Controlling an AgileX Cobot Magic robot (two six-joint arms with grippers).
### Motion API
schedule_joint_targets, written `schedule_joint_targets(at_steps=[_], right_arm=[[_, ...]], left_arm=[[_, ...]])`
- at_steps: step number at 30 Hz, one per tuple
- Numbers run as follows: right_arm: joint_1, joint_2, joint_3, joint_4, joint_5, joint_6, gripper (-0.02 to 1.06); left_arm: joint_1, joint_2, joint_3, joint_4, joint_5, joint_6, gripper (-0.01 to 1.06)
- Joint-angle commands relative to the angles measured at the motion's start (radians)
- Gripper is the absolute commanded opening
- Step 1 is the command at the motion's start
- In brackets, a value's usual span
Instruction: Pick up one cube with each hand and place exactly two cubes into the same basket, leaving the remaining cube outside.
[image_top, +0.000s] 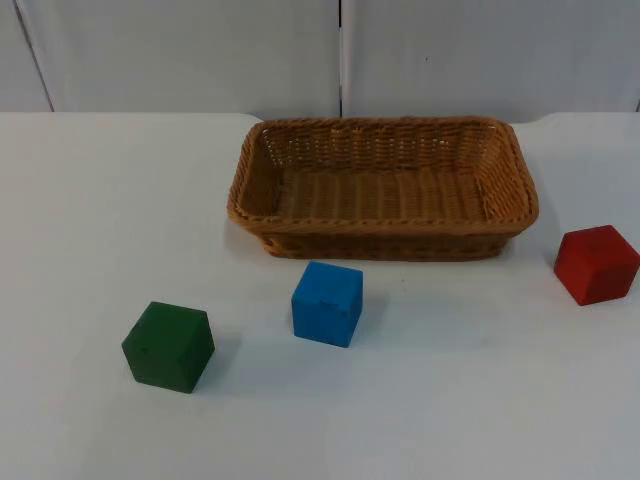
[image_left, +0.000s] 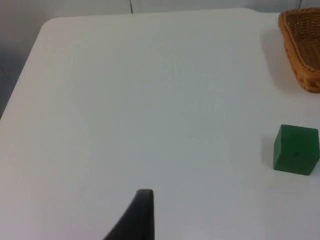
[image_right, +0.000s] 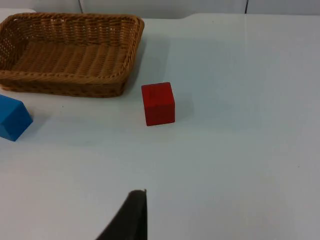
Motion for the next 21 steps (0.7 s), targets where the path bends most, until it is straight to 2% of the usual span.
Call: schedule_joint_targets(at_steps=[1, 21], right_arm=[[-0.006, -0.003, 0.002, 0.001, -0.009, -0.009, 1.05], [-0.006, -0.003, 0.002, 0.001, -0.009, -0.009, 1.05]], left_arm=[[0.002, -0.003, 0.004, 0.011, -0.003, -0.004, 1.02], [0.002, -0.003, 0.004, 0.011, -0.003, -0.004, 1.02]])
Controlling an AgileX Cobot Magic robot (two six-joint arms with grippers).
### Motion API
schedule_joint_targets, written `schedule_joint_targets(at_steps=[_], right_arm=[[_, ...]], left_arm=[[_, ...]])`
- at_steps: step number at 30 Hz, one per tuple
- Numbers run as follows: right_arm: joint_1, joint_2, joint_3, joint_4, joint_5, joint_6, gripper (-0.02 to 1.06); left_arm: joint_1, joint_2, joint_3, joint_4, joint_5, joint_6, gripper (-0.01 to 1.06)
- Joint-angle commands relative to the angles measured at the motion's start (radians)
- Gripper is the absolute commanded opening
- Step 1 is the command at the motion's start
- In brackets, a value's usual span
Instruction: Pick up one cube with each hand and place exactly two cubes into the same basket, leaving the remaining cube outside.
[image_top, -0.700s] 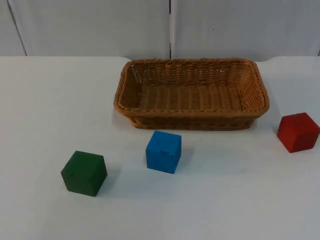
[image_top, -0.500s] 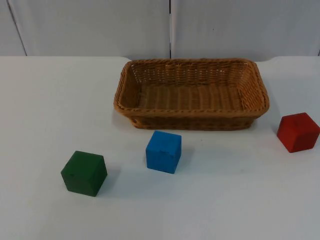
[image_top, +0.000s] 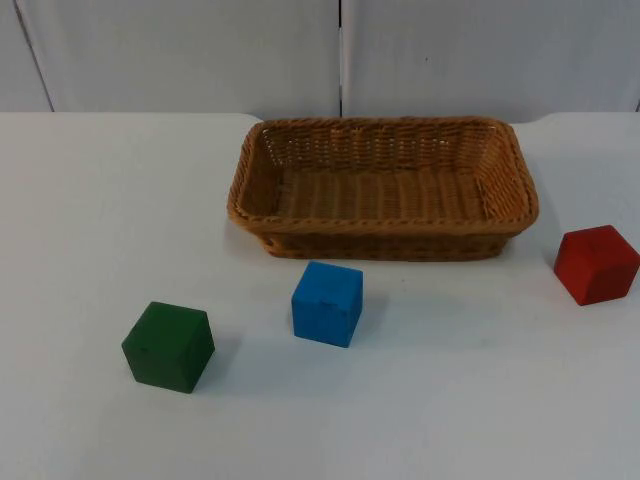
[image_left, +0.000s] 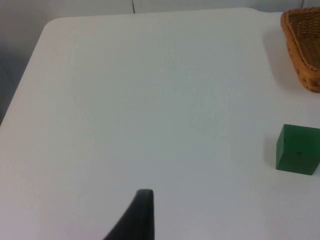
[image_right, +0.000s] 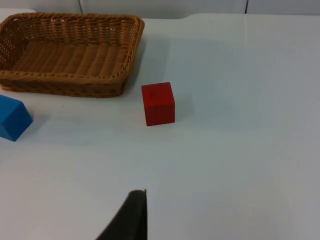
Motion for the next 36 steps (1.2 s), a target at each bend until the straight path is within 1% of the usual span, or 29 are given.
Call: schedule_joint_targets(at_steps=[1, 36], right_arm=[[-0.006, -0.003, 0.002, 0.001, -0.009, -0.009, 1.05], [-0.006, -0.003, 0.002, -0.001, -0.009, -0.014, 1.05]], left_arm=[[0.002, -0.003, 0.004, 0.006, -0.003, -0.004, 1.02], [0.002, -0.003, 0.004, 0.000, -0.003, -0.004, 1.02]])
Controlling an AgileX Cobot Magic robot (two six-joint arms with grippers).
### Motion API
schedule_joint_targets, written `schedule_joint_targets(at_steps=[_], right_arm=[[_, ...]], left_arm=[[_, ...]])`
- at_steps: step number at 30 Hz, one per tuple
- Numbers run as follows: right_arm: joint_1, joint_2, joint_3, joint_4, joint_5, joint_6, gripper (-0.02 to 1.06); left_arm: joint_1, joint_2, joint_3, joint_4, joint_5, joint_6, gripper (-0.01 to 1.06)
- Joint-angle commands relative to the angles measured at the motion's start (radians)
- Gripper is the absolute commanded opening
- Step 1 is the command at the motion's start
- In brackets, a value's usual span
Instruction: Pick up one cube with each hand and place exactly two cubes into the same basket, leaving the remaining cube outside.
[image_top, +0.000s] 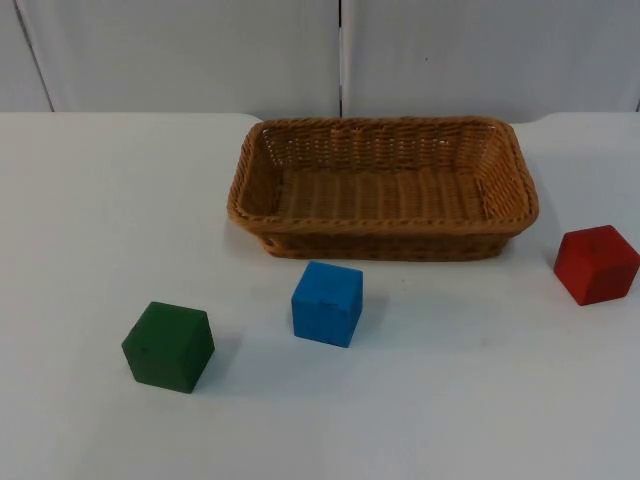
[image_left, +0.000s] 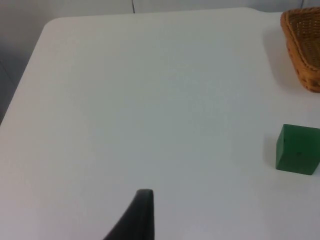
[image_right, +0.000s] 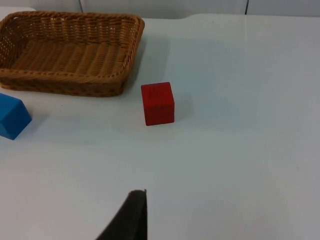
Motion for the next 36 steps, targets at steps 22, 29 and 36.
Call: schedule_joint_targets(at_steps=[22, 29, 36], right_arm=[[-0.006, 0.190, -0.109, -0.004, -0.033, -0.004, 1.05], [-0.006, 0.226, -0.117, -0.004, -0.048, -0.012, 1.05], [-0.006, 0.242, -0.117, 0.002, -0.068, -0.012, 1.05]], left_arm=[[0.002, 0.072, -0.037, -0.052, -0.022, -0.004, 1.02], [0.002, 0.114, -0.037, -0.083, -0.028, -0.004, 1.02], [0.002, 0.183, -0.037, -0.103, -0.056, -0.004, 1.02]])
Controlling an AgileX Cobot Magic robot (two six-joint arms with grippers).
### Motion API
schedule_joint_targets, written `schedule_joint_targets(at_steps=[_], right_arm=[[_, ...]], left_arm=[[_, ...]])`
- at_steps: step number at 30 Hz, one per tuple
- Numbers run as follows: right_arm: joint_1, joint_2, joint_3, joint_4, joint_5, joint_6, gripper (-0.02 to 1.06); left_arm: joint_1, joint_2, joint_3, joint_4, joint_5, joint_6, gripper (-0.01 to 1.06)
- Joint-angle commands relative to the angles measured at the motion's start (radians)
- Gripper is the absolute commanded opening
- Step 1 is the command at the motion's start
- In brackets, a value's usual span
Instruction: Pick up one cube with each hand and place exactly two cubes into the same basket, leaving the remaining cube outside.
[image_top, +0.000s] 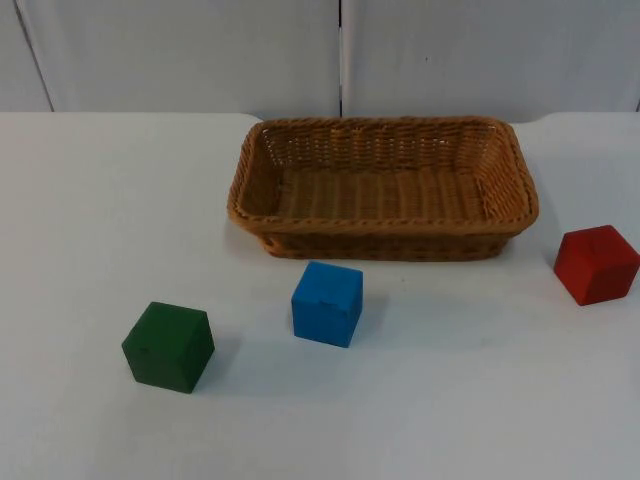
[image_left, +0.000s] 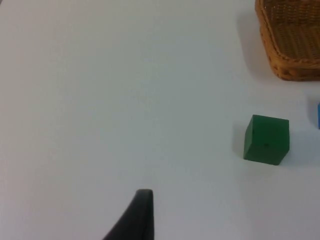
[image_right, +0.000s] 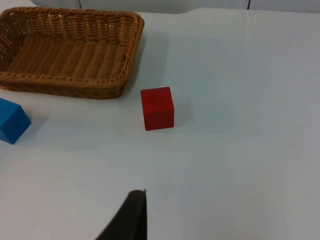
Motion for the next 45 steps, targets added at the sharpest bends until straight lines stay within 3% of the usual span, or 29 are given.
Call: schedule_joint_targets(at_steps=[1, 14, 28, 45], right_arm=[[-0.006, 0.006, -0.006, 0.002, -0.016, 0.000, 1.05], [-0.006, 0.009, -0.008, 0.004, -0.045, 0.000, 1.05], [-0.006, 0.013, -0.008, 0.002, -0.081, 0.000, 1.05], [-0.006, 0.251, -0.054, 0.002, -0.096, -0.018, 1.05]], left_arm=[[0.002, 0.020, -0.005, -0.019, -0.029, -0.004, 1.02], [0.002, 0.137, -0.005, -0.123, -0.127, 0.022, 1.02], [0.002, 0.207, -0.024, -0.174, -0.165, 0.057, 1.02], [0.002, 0.394, -0.157, -0.195, -0.189, 0.119, 1.02]])
